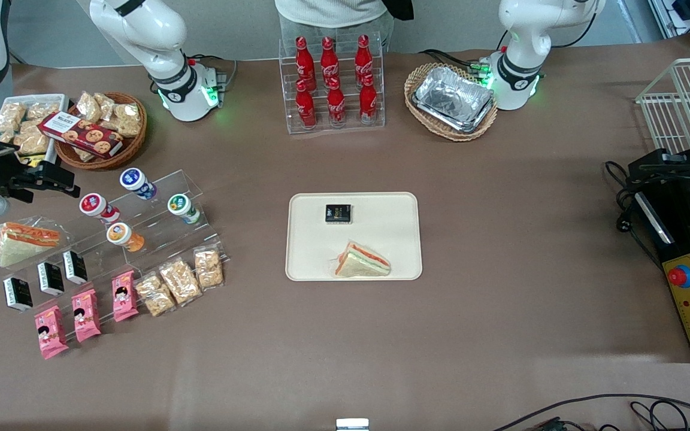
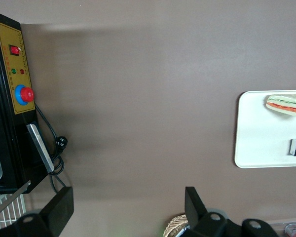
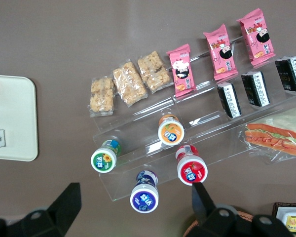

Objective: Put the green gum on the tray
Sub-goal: 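Move the right gripper over the display rack toward the drink bottles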

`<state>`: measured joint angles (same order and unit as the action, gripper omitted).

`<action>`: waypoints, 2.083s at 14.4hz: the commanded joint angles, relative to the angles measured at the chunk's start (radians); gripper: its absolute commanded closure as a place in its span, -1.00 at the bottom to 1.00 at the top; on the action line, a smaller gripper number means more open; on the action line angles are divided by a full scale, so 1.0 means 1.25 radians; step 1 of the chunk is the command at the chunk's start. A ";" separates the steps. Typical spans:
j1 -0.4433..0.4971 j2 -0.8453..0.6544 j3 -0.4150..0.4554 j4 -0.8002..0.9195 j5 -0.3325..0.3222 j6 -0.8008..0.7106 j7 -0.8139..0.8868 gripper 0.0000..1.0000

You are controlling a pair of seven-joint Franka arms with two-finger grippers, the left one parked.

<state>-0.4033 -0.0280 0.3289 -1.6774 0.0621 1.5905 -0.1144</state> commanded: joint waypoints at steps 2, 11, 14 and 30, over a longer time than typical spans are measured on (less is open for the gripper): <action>-0.001 -0.001 0.002 0.008 -0.007 -0.007 -0.002 -1.00; 0.035 -0.006 0.003 -0.003 0.002 -0.016 -0.001 -1.00; 0.083 -0.040 0.004 -0.038 0.019 -0.017 0.008 -1.00; 0.148 -0.129 -0.007 -0.176 0.047 0.025 0.058 -1.00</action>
<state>-0.2059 -0.1564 0.3236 -1.8303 0.0911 1.5723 -0.0242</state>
